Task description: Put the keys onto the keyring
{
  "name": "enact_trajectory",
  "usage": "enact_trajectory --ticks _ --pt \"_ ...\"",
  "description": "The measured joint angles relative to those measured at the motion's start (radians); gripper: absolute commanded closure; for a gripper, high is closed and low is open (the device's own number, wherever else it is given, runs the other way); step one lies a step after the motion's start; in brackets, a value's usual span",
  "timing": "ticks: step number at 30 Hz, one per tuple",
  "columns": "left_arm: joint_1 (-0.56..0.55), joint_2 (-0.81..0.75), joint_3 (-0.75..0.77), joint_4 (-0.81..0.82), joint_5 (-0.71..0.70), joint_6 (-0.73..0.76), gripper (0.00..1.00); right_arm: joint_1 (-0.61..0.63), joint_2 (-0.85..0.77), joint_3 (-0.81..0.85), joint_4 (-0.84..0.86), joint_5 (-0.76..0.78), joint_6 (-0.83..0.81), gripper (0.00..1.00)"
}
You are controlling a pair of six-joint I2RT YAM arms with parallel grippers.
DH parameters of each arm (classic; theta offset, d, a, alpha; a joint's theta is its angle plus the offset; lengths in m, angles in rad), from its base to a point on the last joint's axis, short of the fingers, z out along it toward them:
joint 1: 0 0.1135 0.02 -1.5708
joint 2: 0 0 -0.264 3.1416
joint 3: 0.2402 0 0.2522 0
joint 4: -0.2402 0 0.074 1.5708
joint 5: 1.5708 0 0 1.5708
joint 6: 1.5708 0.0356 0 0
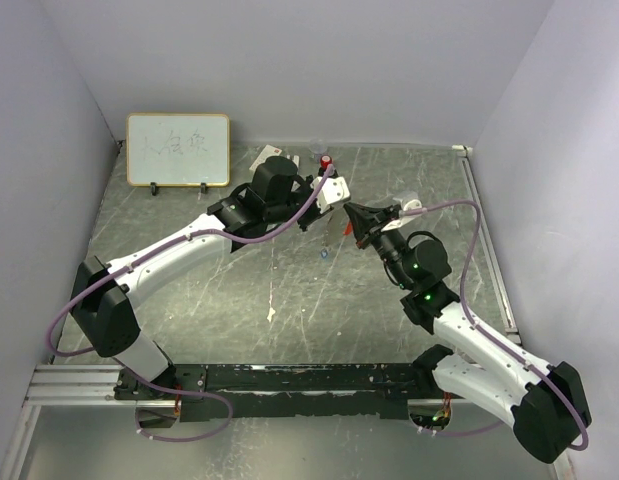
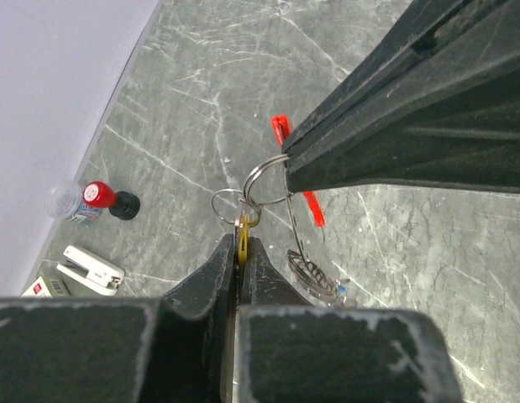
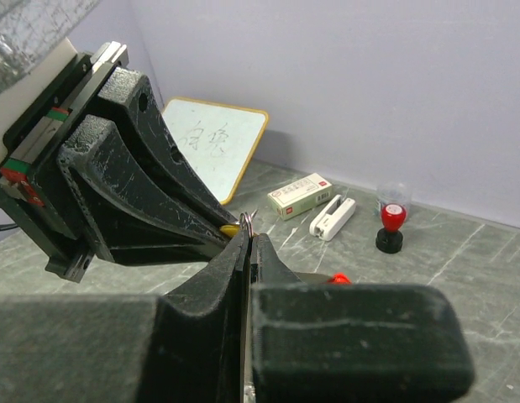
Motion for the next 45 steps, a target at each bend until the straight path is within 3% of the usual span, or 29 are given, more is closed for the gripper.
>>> enact_trajectory --ticks 45 --pt "0.0 0.0 -0.002 -0.004 0.035 -0.003 0.93 0.0 0.023 -0.013 0.053 0.019 0.016 1.0"
